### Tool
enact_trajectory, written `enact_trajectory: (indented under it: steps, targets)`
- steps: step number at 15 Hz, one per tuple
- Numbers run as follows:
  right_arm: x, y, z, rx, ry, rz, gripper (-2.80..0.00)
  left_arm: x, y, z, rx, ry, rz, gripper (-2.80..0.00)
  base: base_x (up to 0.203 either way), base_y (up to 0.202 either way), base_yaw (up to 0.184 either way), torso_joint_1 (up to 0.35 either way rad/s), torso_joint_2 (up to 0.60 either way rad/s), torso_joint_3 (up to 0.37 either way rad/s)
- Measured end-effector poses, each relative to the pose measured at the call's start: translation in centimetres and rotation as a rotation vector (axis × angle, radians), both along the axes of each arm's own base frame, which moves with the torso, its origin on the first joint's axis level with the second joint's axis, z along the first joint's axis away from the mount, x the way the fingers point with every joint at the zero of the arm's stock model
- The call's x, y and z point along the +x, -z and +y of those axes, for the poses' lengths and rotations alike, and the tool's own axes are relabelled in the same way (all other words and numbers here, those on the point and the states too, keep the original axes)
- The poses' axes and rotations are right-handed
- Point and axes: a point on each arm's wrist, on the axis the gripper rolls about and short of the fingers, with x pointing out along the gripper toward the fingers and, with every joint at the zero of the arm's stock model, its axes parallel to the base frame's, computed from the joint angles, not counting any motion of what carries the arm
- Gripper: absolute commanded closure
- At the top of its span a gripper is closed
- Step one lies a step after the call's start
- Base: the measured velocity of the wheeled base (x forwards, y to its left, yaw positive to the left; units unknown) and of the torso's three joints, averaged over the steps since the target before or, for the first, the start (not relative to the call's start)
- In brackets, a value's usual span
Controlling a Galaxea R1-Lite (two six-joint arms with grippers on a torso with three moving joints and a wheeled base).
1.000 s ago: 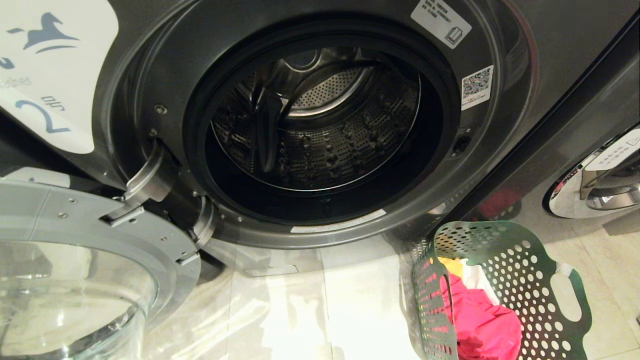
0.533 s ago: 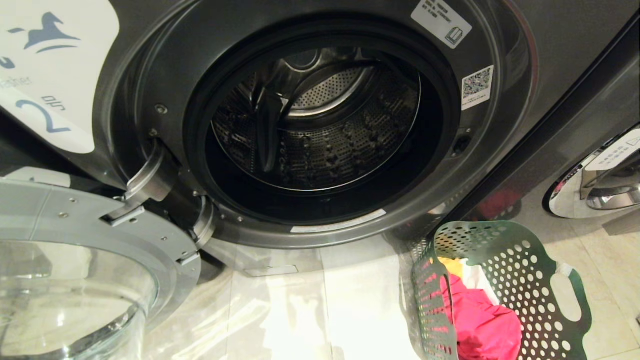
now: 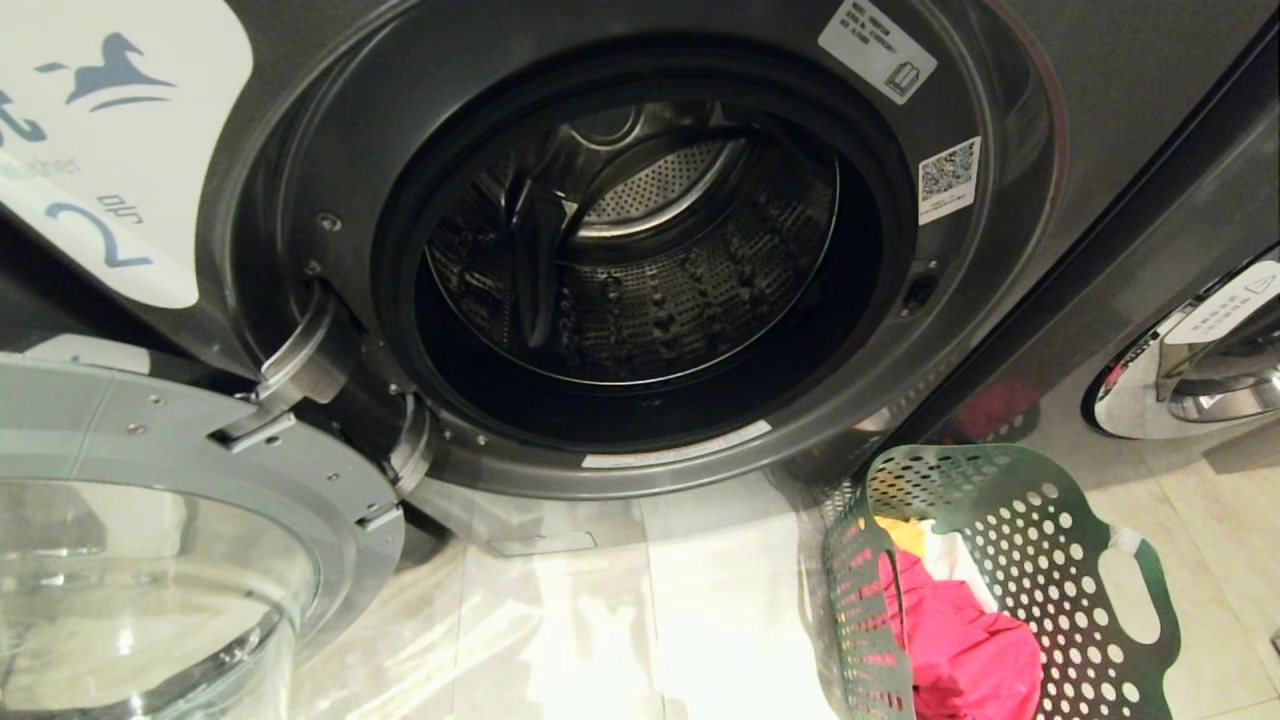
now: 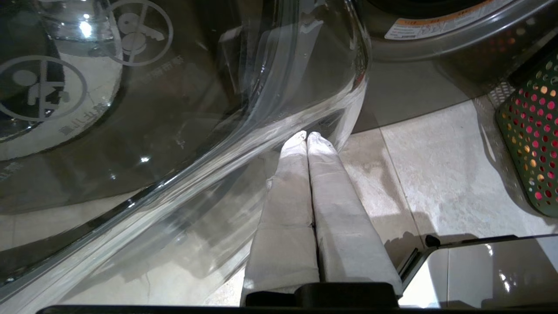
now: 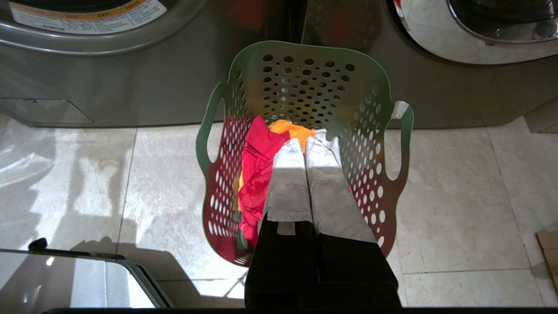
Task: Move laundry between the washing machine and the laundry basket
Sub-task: Close the washing machine door with the left hand
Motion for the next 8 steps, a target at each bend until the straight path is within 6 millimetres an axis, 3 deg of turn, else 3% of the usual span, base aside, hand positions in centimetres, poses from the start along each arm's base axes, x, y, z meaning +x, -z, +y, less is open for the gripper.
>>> enact_trajectory:
  steps: [8]
  targets:
    - [0.0,0.01,0.01,-0.004,-0.002,0.001,0.0,0.0,-0.03,0.01,-0.012,-0.004,-0.002,0.0,0.0,0.0,0.0,0.003,0.0,0.197]
